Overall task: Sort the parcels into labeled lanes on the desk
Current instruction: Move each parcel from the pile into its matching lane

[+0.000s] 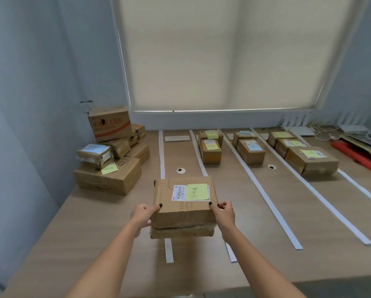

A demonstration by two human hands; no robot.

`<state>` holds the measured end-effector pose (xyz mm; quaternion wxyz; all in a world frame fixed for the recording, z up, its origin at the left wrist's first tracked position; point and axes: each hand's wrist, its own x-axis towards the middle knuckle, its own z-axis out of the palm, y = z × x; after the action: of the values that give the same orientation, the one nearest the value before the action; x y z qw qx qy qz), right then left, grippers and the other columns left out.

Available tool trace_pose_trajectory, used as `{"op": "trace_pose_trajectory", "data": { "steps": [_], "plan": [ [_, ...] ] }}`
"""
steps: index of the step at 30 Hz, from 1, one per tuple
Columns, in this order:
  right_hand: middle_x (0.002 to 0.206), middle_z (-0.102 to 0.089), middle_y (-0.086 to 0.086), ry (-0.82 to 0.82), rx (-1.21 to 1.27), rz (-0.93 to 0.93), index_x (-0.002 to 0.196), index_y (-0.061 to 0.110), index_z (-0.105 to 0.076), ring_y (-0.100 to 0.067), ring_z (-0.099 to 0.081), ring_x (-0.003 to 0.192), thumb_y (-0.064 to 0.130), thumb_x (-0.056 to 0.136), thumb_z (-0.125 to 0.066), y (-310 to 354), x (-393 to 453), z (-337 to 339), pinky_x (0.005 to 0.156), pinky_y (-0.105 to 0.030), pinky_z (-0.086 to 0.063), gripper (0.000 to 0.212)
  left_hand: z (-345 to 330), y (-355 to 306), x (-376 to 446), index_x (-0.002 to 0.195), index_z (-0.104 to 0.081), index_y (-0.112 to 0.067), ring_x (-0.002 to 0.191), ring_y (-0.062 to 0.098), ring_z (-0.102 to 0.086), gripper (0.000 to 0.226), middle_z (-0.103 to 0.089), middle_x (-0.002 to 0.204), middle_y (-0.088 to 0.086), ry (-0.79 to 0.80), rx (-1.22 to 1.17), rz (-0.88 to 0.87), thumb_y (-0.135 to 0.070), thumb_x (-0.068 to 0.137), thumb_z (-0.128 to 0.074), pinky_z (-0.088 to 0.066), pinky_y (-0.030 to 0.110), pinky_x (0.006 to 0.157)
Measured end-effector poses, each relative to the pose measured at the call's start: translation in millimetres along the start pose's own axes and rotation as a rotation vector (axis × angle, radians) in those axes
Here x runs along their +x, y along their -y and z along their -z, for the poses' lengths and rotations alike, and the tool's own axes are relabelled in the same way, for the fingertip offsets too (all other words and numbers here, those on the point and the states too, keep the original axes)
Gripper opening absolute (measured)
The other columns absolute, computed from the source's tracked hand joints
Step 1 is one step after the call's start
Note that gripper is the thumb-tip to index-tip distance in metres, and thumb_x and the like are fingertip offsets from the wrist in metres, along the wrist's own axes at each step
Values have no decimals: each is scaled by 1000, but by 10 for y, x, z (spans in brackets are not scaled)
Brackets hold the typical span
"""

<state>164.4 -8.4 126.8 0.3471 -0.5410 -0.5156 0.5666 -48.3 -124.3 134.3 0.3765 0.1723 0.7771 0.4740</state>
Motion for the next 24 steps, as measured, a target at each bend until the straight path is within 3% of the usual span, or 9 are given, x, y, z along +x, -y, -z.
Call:
{"op": "trace_pose_trajectory", "data": {
  "steps": [5,9,11,16,24],
  "plan": [
    [113,-55,-3,58,58,-20,122,12,-48,-17,-51,100,14,90,-57,-55,53,291,76,-29,-43,34,-175,11,-38,77,-45,-8,116,30,-51,31,-56,116,19,178,15,37,-27,83,-69,-48,48,95],
    [110,-66,-1,112,60,-2,121,13,-63,-17,-56,103,4,89,-51,-101,133,447,75,-25,-49,35,-347,33,16,86,-49,-5,110,27,-53,31,-56,113,15,235,49,56,-25,80,-72,-52,43,85],
    [111,-66,-3,115,67,1,120,13,-63,-18,-56,104,1,88,-52,-101,202,513,75,-24,-50,36,-446,39,69,81,-49,-6,103,26,-55,30,-58,107,15,240,45,60,-24,79,-73,-53,41,80],
    [109,-59,-3,95,73,5,120,14,-56,-16,-55,99,-3,86,-54,-92,515,610,64,-18,-47,38,-702,-28,319,70,-50,-9,81,23,-56,27,-59,88,14,141,-76,34,-14,75,-76,-51,34,60],
    [107,-57,1,161,-31,43,113,18,-51,-7,-56,93,3,87,-61,94,1422,555,59,-11,-47,32,-1109,-428,1082,92,-56,-5,80,21,-51,29,-54,91,9,-32,-148,-34,-14,74,-77,-44,30,61]
  ]
}}
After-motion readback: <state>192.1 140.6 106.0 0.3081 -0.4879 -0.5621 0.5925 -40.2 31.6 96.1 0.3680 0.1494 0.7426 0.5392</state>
